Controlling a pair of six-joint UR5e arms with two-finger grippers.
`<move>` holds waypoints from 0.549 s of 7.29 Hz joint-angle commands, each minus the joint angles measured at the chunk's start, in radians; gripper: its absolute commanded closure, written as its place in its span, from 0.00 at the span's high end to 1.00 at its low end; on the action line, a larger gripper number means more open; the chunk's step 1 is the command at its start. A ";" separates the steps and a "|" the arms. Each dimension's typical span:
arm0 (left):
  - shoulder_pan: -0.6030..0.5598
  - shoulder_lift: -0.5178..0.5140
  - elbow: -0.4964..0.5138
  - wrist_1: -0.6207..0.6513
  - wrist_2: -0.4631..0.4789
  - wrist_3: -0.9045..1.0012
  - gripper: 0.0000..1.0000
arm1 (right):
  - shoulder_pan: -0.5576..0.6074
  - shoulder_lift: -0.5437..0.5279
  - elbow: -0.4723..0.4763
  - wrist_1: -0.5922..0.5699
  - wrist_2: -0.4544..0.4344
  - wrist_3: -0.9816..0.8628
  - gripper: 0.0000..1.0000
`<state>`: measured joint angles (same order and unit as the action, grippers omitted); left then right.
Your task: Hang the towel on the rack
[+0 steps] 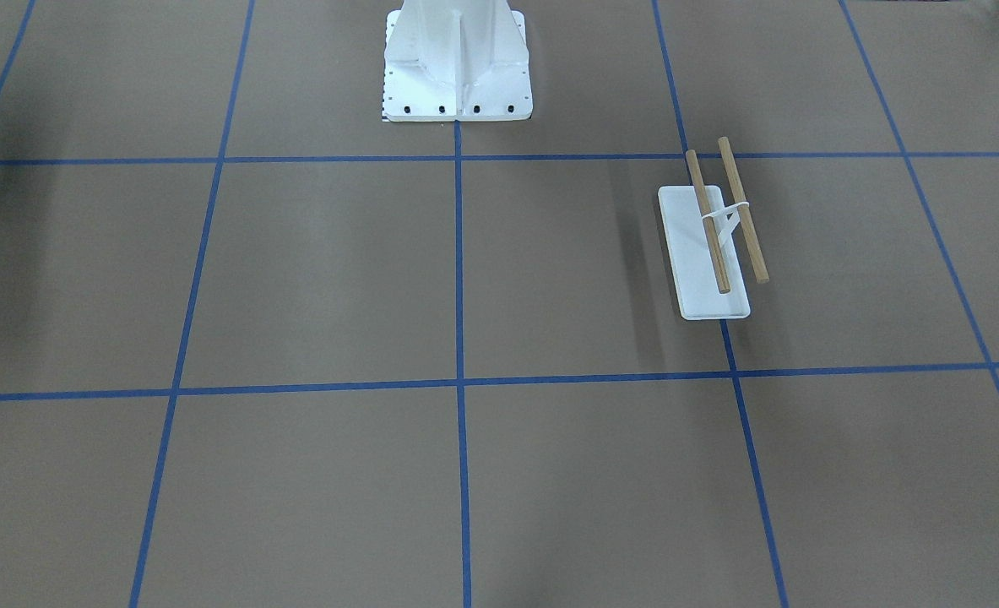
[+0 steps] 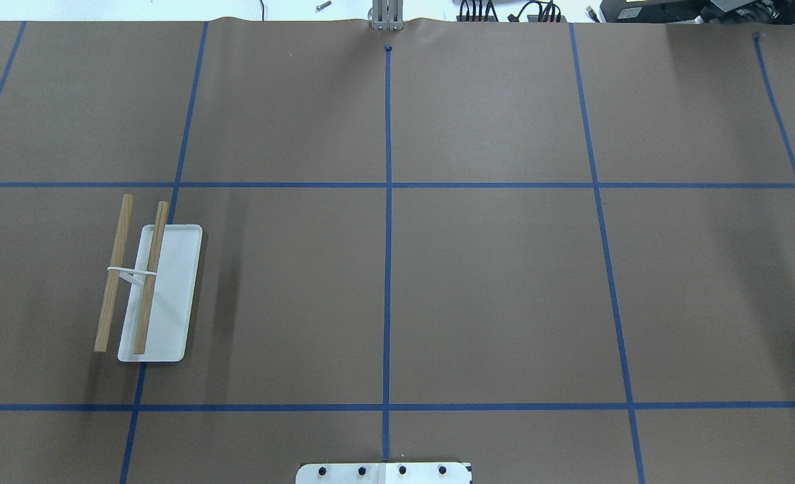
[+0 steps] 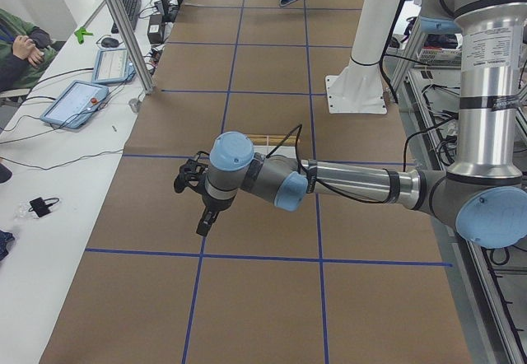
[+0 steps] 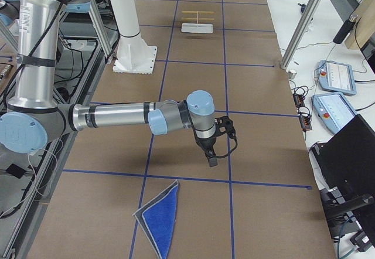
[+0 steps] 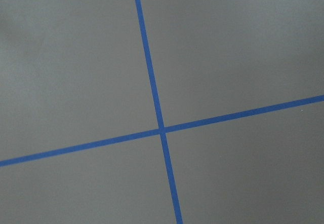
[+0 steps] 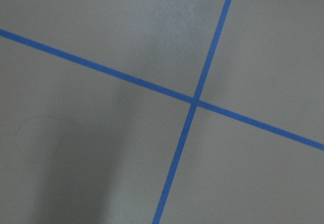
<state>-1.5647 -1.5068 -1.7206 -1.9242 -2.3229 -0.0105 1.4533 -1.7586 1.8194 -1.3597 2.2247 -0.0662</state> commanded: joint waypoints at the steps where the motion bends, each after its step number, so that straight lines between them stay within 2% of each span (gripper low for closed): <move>1: 0.000 0.039 0.001 -0.086 0.000 -0.002 0.99 | -0.082 -0.117 -0.002 0.094 -0.002 -0.001 1.00; 2: 0.000 0.049 0.001 -0.108 0.000 -0.002 0.99 | -0.096 -0.186 -0.005 0.163 -0.011 -0.003 1.00; 4: 0.000 0.049 0.003 -0.113 0.000 -0.002 0.99 | -0.140 -0.223 -0.066 0.249 -0.083 -0.007 1.00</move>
<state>-1.5647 -1.4599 -1.7186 -2.0302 -2.3224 -0.0121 1.3440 -1.9540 1.7910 -1.1657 2.1872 -0.0717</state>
